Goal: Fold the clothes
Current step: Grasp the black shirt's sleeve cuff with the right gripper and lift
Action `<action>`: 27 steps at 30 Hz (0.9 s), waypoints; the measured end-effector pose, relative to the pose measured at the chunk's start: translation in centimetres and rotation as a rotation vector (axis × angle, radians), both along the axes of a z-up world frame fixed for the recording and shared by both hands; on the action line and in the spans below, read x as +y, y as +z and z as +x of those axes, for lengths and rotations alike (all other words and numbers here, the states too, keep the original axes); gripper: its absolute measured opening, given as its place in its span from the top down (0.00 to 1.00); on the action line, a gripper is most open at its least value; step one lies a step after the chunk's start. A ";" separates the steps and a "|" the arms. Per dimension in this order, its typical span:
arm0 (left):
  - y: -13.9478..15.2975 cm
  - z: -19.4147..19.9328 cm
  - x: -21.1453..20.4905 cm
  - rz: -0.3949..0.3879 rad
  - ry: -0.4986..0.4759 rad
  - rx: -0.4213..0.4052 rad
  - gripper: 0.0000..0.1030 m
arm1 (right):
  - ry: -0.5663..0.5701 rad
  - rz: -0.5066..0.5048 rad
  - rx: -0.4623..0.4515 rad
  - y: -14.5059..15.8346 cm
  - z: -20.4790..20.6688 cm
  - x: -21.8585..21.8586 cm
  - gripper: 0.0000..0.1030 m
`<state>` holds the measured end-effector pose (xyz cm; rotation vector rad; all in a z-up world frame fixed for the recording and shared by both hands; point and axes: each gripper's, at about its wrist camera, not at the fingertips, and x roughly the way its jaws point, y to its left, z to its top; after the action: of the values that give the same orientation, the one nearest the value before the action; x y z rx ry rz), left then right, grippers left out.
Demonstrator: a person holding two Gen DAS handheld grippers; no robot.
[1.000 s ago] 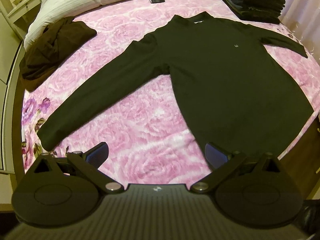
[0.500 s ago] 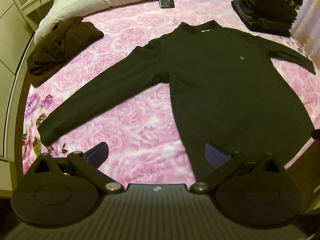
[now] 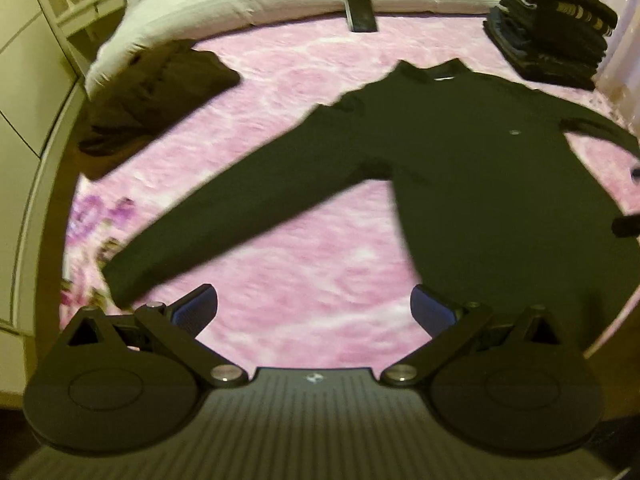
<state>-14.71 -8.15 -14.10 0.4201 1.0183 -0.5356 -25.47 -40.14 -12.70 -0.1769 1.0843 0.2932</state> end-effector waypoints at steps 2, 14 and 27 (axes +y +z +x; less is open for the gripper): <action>-0.6 1.7 2.3 0.046 -0.044 -0.032 0.02 | 0.154 -0.030 -0.059 0.1 1.4 5.0 0.01; -5.5 9.1 19.1 0.123 0.163 -0.094 0.02 | 0.790 -0.012 -0.170 -11.4 11.0 33.2 0.50; -10.7 6.9 25.7 0.081 0.405 0.025 0.02 | 0.973 -0.102 -0.142 -20.9 15.7 43.8 0.96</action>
<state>-7.78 17.58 -24.83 0.2679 1.1160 -0.1369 -9.74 3.63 -33.60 -0.8089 0.8040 1.0771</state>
